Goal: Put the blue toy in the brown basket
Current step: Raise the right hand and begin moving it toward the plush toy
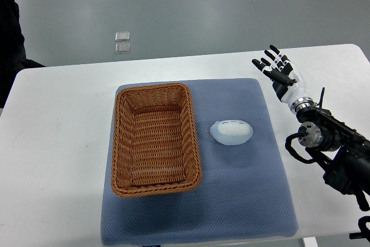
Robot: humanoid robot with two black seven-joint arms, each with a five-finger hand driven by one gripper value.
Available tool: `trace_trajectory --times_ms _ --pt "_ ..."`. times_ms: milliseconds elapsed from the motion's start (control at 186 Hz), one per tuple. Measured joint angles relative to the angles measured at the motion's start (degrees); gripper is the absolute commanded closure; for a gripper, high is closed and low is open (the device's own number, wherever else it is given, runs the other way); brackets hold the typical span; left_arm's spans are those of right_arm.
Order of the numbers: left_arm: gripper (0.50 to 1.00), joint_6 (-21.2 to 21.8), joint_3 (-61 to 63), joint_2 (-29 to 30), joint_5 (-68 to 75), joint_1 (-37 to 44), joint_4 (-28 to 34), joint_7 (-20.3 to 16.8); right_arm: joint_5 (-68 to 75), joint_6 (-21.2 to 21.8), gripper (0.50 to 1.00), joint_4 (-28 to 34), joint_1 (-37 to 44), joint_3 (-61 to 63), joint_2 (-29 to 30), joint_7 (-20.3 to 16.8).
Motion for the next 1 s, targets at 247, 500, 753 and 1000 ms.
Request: trace_trajectory --times_ms 247,500,753,1000 --pt "0.5 0.0 -0.1 0.0 0.0 0.0 -0.1 0.0 -0.1 0.2 0.587 0.0 0.1 -0.1 -0.2 -0.2" --pt "0.5 0.0 -0.2 0.0 0.0 0.0 -0.1 0.0 -1.1 0.7 0.587 0.0 0.6 -1.3 -1.0 -0.2" --pt "0.5 0.0 -0.2 0.0 0.0 0.0 -0.1 0.0 -5.8 2.2 0.587 0.2 0.9 -1.7 -1.3 -0.2" --pt "0.5 0.0 -0.3 0.0 0.0 0.0 -0.1 0.0 -10.3 3.0 0.587 0.4 1.1 -2.1 -1.7 -0.2"
